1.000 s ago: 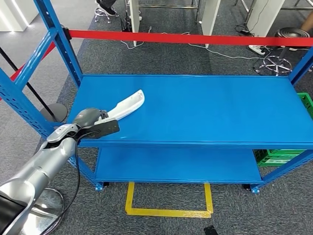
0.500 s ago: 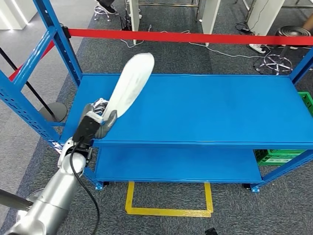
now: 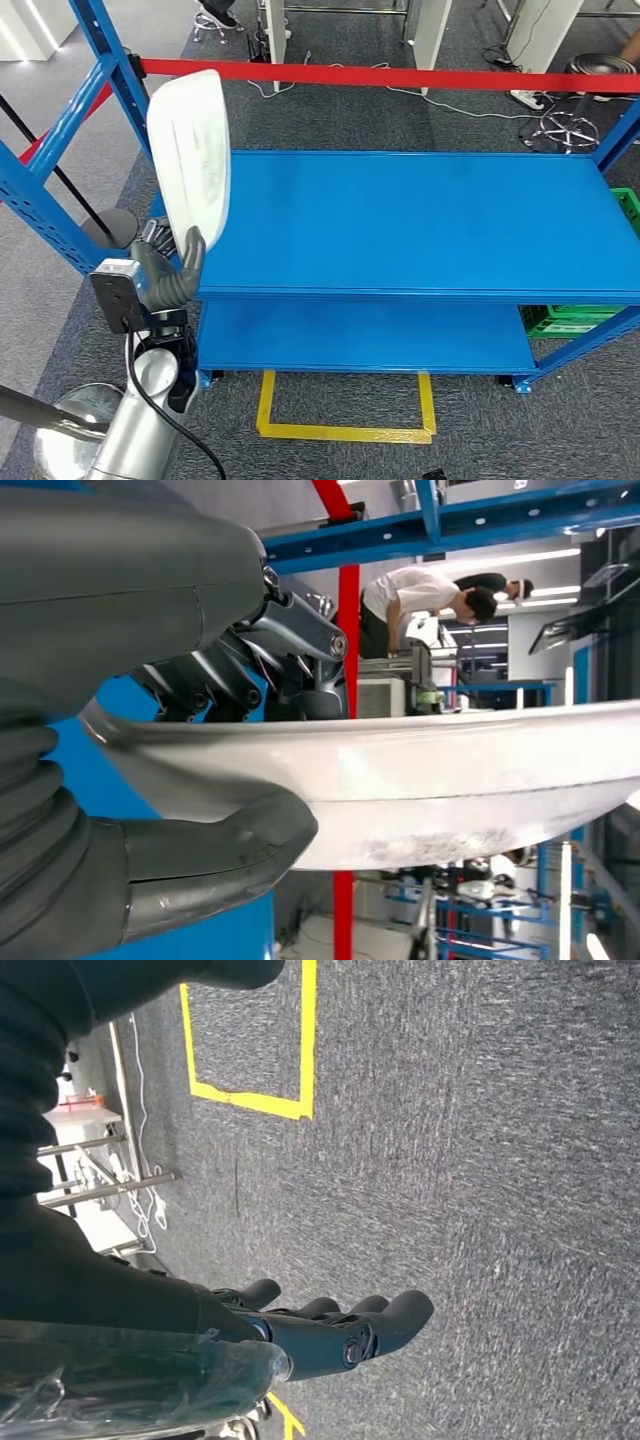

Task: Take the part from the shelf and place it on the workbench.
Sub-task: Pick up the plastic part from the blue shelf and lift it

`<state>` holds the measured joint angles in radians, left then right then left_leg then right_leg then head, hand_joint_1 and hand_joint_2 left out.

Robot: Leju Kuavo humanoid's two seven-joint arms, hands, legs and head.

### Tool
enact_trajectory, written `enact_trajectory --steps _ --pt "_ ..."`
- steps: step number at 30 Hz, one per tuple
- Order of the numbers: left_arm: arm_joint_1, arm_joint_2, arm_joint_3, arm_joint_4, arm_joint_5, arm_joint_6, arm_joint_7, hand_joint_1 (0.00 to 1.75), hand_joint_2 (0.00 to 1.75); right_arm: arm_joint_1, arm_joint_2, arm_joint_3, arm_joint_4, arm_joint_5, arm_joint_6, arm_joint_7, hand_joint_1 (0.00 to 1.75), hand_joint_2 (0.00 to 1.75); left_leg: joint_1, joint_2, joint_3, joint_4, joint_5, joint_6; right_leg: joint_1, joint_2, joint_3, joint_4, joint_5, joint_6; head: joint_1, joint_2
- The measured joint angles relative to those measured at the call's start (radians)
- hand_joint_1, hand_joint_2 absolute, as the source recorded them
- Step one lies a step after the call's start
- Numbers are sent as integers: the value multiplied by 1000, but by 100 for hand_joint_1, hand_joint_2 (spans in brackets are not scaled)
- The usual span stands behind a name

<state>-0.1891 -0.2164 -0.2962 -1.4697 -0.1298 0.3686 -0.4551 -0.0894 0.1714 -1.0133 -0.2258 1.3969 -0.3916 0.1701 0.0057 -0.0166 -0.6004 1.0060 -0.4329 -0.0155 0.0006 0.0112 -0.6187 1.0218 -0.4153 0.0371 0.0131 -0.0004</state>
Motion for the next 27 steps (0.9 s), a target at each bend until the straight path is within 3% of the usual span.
enact_trajectory --steps 5,8,15,20,27 --pt "51 -22 -27 -50 24 74 -52 175 175 4 5 -2 0 -8 -9 9 0 175 0 0 0 0 0 0 0 0 0 0 0 0 0 0" --pt "74 -21 -60 -83 48 69 -66 175 175 4 7 -2 0 -9 -10 10 0 175 0 0 0 0 0 0 0 0 -1 0 0 0 0 0" --pt "87 24 -177 -151 80 -66 -54 175 175 4 8 -2 0 -7 -5 1 0 175 0 0 0 0 0 0 0 0 -1 0 0 0 0 0" --pt "101 48 -213 -213 127 -172 -100 175 175 4 8 -2 0 2 5 -7 0 175 0 0 0 0 0 0 0 0 -1 0 0 0 0 0" --pt "132 52 -244 -265 234 -265 -94 175 175 5 8 -2 0 -7 4 -8 0 175 0 0 -1 0 0 0 0 0 -1 0 0 0 0 0"
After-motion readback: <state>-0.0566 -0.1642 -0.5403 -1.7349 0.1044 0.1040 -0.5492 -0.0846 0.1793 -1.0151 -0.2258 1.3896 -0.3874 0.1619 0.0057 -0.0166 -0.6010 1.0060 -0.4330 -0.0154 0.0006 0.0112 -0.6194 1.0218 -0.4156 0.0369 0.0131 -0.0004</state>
